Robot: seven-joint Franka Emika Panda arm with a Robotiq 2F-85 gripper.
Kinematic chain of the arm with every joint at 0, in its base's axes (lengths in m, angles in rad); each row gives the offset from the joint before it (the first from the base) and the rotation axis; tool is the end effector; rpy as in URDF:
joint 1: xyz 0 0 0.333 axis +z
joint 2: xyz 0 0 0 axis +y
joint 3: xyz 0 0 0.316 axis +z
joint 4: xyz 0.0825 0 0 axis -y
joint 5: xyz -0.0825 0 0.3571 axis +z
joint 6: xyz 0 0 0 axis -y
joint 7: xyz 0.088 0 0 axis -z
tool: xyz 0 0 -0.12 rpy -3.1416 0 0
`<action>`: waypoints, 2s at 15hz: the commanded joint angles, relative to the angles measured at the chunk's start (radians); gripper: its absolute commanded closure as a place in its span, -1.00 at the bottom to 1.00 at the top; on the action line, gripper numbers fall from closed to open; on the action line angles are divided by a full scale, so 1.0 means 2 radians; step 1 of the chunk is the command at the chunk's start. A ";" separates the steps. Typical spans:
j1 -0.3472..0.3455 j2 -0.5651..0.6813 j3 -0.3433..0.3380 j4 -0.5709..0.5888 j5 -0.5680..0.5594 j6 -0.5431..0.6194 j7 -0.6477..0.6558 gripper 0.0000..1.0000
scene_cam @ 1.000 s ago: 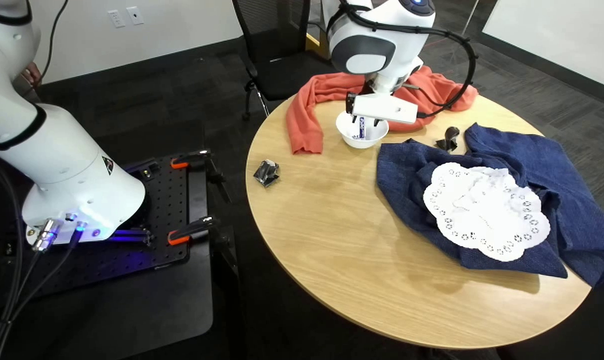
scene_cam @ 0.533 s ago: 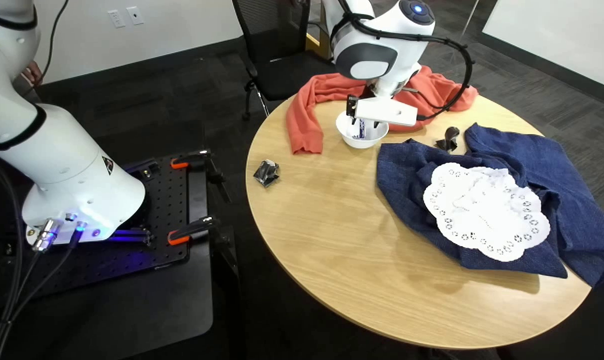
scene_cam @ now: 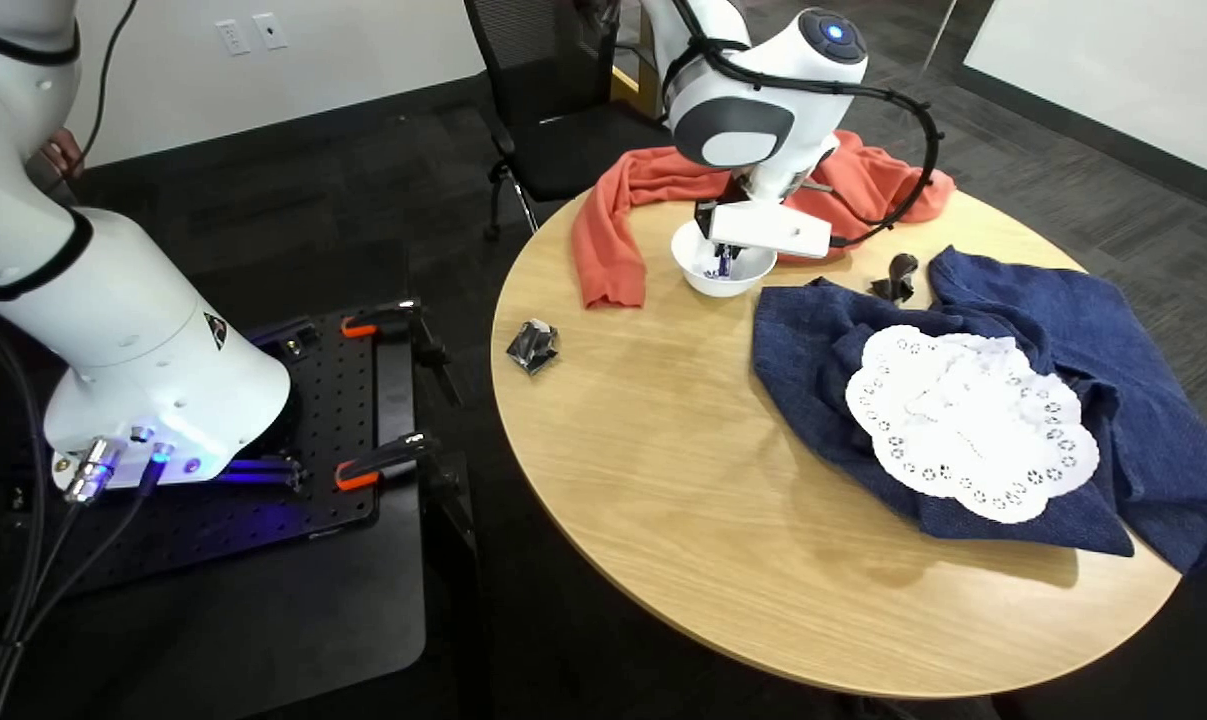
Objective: Take the marker out of the bowl and place it on the table
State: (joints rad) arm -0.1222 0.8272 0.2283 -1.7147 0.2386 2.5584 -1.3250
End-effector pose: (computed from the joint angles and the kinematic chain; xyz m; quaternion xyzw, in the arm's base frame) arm 0.6492 0.0544 0.1304 -0.8276 -0.5409 -0.0952 0.1157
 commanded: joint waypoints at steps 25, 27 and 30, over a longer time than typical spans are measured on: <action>-0.015 -0.306 0.013 -0.307 0.044 0.157 0.177 0.90; -0.016 -0.320 0.009 -0.334 0.053 0.166 0.195 0.90; -0.016 -0.333 -0.005 -0.368 0.063 0.177 0.229 0.90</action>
State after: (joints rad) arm -0.1526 0.2248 0.2350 -2.3587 0.3368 2.8728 -0.9324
